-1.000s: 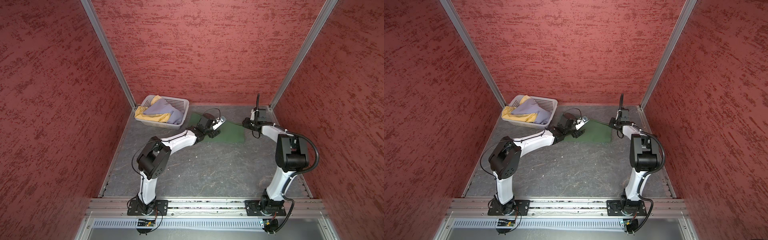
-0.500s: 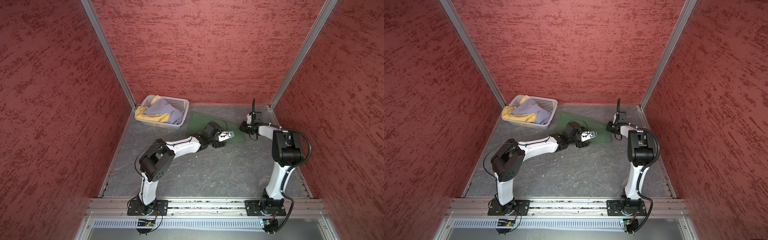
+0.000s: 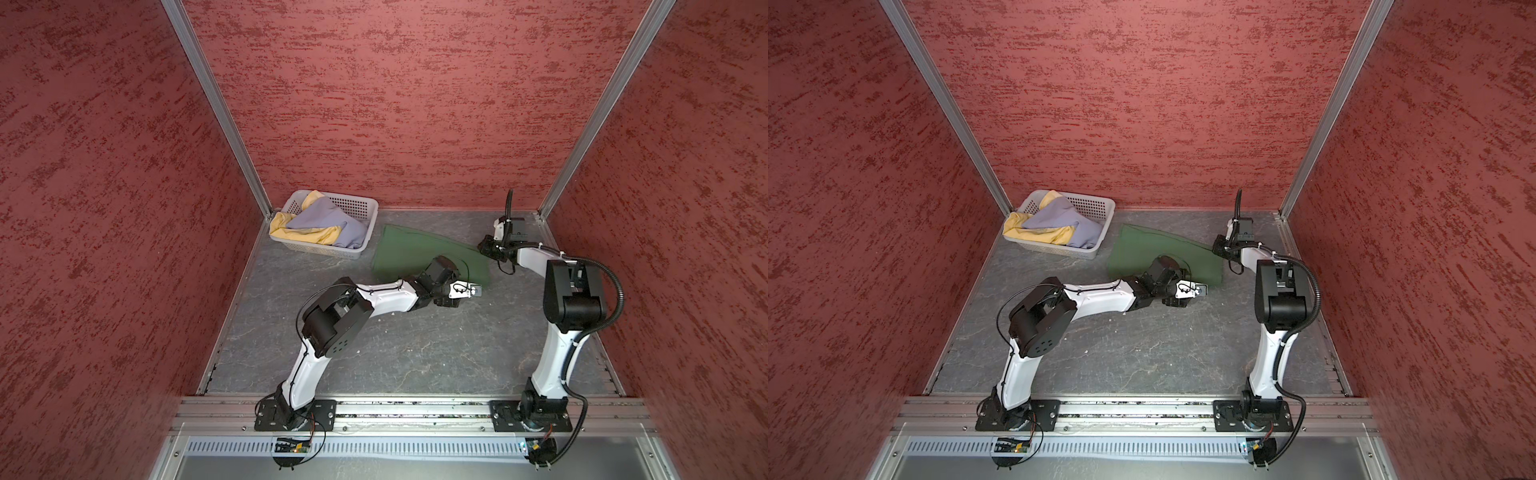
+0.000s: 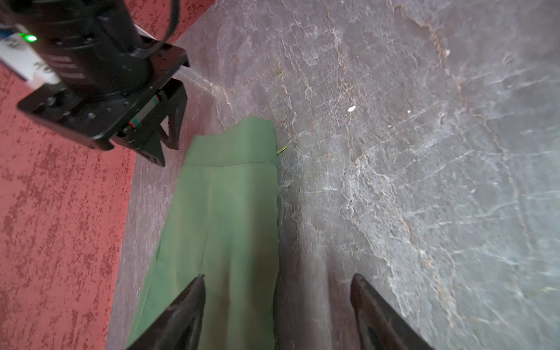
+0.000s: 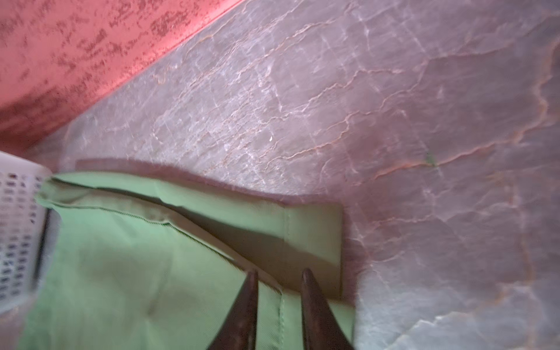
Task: Fold and stack skirts
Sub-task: Fold the skirt at the top-center of the table.
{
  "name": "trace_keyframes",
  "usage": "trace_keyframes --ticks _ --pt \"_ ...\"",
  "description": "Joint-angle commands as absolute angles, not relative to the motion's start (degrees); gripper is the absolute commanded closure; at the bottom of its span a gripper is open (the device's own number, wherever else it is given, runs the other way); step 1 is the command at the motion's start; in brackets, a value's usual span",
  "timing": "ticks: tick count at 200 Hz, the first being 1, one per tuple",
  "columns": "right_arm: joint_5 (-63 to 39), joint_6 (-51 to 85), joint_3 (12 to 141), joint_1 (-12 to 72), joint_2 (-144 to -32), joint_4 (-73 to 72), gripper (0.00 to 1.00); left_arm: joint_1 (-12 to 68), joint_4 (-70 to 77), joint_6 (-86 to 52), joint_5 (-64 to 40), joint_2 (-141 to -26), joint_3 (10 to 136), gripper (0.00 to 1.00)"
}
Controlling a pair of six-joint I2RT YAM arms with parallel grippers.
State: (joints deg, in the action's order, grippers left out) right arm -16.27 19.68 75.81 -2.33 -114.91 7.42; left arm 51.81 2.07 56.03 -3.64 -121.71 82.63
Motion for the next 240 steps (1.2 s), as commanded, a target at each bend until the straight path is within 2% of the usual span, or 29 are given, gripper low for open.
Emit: trace_keyframes --ticks 1,43,91,133,169,199,240 --pt "-14.87 19.78 74.2 -2.91 -108.61 6.46 0.64 52.12 0.4 58.28 -1.09 -124.52 85.77 0.28" --pt "-12.88 20.7 69.81 -3.91 -99.74 6.2 0.61 52.81 2.48 61.57 4.05 -129.45 88.44 0.37" --pt "-10.4 23.43 64.71 -4.3 -91.61 4.6 0.6 53.26 2.29 61.9 5.2 -132.37 91.56 0.5" --pt "-11.39 24.22 59.6 -4.26 -85.84 3.01 0.6 52.91 0.15 60.83 7.09 -136.06 96.52 0.77" --pt "-12.79 27.89 53.18 -4.24 -80.33 1.97 0.71 52.17 -1.08 56.85 7.67 -137.6 99.82 1.0" --pt "-16.88 30.04 49.79 -4.19 -79.5 3.23 0.7 51.44 -3.4 51.88 4.63 -135.83 100.59 1.0" --pt "-23.97 31.18 47.12 -4.3 -81.02 3.34 0.51 50.06 -3.95 45.33 -3.07 -129.56 96.44 1.0"
